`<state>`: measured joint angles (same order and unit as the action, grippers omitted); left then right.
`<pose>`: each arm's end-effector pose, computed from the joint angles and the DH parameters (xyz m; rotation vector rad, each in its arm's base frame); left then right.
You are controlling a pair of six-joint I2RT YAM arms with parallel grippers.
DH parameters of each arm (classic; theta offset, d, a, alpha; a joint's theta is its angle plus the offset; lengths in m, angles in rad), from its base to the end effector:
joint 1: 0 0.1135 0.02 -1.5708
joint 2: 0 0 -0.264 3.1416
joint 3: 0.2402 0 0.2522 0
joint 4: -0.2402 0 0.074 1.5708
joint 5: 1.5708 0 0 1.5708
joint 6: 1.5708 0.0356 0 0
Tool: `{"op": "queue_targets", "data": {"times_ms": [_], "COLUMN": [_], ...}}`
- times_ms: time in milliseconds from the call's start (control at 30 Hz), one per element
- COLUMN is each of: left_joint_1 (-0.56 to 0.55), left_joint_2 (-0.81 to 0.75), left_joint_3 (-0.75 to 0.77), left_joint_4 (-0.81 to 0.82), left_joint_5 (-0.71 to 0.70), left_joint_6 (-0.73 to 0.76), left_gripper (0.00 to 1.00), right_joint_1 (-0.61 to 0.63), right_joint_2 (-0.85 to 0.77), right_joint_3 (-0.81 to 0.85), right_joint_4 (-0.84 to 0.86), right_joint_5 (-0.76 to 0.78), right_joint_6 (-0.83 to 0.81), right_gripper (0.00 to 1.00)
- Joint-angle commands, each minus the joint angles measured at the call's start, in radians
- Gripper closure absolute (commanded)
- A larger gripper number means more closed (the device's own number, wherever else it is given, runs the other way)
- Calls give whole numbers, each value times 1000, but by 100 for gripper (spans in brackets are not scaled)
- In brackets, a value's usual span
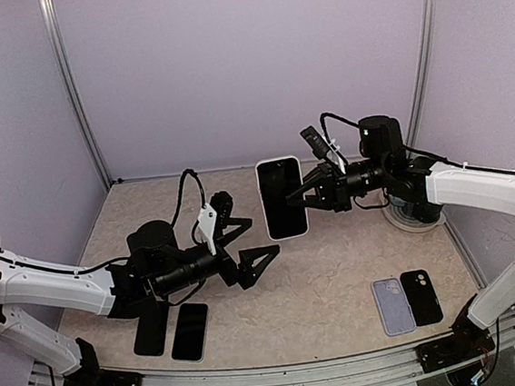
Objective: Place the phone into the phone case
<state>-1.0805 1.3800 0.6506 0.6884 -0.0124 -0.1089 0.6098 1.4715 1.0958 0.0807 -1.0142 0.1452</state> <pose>0.1426 -0.2663 0.2497 0.7798 1.4984 -0.8996 0.2553 0.2152 0.3151 -1.1533 1.6054 1.4433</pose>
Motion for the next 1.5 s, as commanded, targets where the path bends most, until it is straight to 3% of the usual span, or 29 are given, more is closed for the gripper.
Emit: {"op": "queue_targets", "data": {"times_ms": [0, 100, 167, 233, 333, 433, 500, 633, 667, 700, 733, 767, 867, 900, 933, 967, 1033, 1100, 1333, 1467], "left_joint_1": [4, -2, -6, -10, -10, -16, -20, -25, -27, -26, -28, -30, -37, -40, -41, -42, -43, -44, -55, -67], "left_joint_2": [6, -7, -9, 1, 20, 30, 32, 34, 38, 40, 45, 50, 61, 60, 57, 51, 31, 9, -39, -39], "left_joint_3": [0, 3, 5, 16, 41, 57, 65, 76, 82, 88, 93, 100, 108, 105, 98, 89, 75, 64, 59, 67], "left_joint_4": [112, 160, 187, 180, 149, 136, 135, 126, 118, 113, 108, 104, 93, 98, 111, 123, 141, 154, 172, 174], "left_joint_5": [111, 151, 161, 160, 158, 151, 143, 131, 137, 143, 147, 147, 127, 119, 111, 101, 93, 94, 127, 136], "left_joint_6": [4, 10, 20, 29, 35, 45, 53, 72, 76, 78, 80, 82, 90, 92, 94, 95, 99, 103, 103, 101], "left_gripper": [3, 7, 15, 31, 68, 84, 100, 100, 80, 67, 63, 65, 98, 100, 100, 100, 100, 100, 100, 100], "right_joint_1": [49, 78, 90, 101, 109, 115, 120, 123, 124, 125, 126, 127, 130, 129, 129, 129, 129, 128, 128, 128], "right_joint_2": [-53, -54, -55, -60, -64, -64, -60, -54, -54, -53, -53, -53, -55, -57, -58, -63, -77, -100, -148, -144], "right_joint_3": [-15, 1, 9, 13, 19, 24, 31, 36, 35, 35, 36, 37, 40, 38, 36, 33, 25, 9, -113, -142], "right_joint_4": [199, 188, 181, 179, 177, 172, 156, 142, 143, 144, 146, 146, 144, 141, 129, 111, 52, -12, -58, -25], "right_joint_5": [-77, -83, -86, -87, -86, -92, -90, -90, -93, -95, -95, -96, -94, -93, -87, -74, -53, -32, 14, -4], "right_joint_6": [17, 8, 1, -2, -2, -7, -17, -23, -23, -22, -23, -23, -24, -30, -37, -51, -98, -163, -266, -286], "right_gripper": [100, 100, 100, 100, 100, 100, 100, 100, 100, 100, 100, 100, 100, 100, 99, 85, 69, 62, 57, 61]}}
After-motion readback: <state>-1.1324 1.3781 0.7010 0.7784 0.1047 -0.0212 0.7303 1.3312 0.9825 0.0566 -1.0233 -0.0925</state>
